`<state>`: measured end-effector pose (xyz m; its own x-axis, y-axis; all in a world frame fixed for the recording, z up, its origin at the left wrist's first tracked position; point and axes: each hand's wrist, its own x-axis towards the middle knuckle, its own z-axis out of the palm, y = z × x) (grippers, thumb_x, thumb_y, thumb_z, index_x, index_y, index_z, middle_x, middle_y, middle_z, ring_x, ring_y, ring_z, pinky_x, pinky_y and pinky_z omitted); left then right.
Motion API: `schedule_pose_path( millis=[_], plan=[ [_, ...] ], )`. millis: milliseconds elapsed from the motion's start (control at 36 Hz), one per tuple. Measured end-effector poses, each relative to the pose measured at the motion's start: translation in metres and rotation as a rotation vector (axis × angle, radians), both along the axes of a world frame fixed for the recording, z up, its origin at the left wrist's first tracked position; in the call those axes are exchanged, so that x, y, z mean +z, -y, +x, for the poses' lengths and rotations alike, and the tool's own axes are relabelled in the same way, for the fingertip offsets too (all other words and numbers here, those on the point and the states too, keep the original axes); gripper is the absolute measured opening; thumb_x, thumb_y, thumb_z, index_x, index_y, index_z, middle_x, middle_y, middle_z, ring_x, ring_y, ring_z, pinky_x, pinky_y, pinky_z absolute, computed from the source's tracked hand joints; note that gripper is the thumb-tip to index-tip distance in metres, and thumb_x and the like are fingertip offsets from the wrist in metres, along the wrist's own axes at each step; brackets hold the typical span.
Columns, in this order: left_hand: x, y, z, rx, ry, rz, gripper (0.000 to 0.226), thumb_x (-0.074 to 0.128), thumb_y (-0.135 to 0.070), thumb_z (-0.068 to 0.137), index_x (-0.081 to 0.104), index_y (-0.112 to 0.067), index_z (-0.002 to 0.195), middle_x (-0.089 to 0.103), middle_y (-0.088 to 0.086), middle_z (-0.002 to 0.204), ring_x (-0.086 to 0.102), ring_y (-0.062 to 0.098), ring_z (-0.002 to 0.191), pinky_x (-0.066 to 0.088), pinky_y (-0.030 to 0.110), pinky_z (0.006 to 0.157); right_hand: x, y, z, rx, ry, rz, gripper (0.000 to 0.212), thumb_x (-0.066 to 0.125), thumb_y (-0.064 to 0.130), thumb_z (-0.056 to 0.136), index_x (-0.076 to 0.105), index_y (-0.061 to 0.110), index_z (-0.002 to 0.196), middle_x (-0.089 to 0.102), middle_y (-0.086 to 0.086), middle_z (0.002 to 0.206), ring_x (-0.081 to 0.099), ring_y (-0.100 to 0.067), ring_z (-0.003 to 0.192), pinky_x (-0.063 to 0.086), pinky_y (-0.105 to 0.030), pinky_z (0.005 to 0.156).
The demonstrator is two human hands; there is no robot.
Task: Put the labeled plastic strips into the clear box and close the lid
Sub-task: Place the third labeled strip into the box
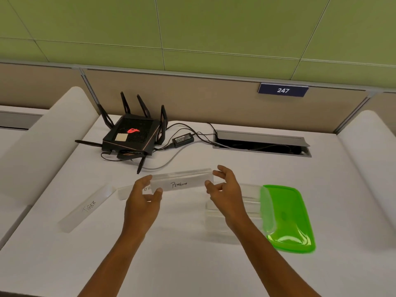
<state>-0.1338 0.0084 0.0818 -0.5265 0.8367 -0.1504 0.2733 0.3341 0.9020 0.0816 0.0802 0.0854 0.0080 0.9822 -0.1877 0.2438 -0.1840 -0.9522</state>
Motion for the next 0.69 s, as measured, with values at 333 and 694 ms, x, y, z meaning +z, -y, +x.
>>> schedule_pose_path(
  millis=[333, 694],
  plan=[
    [0.008, -0.024, 0.093, -0.219, 0.019, 0.019, 0.048, 0.067, -0.027, 0.098, 0.048, -0.036, 0.141, 0.059, -0.015, 0.134, 0.075, 0.011, 0.092, 0.056, 0.027, 0.079, 0.003, 0.002, 0.111, -0.207, 0.024, 0.046, 0.056, 0.073, 0.018, 0.093, 0.048, 0.028, 0.141, 0.065, 0.014, 0.126, 0.073, -0.023, 0.08, 0.063, -0.047, 0.079],
    [-0.009, -0.04, 0.142, -0.355, 0.096, -0.191, 0.064, 0.063, -0.009, 0.097, 0.037, -0.036, 0.149, 0.057, -0.003, 0.143, 0.075, 0.018, 0.097, 0.052, 0.018, 0.069, -0.029, 0.007, 0.168, -0.302, -0.011, -0.073, 0.044, 0.074, 0.014, 0.092, 0.051, 0.029, 0.125, 0.066, 0.006, 0.121, 0.074, -0.029, 0.078, 0.06, -0.041, 0.07]
  ],
)
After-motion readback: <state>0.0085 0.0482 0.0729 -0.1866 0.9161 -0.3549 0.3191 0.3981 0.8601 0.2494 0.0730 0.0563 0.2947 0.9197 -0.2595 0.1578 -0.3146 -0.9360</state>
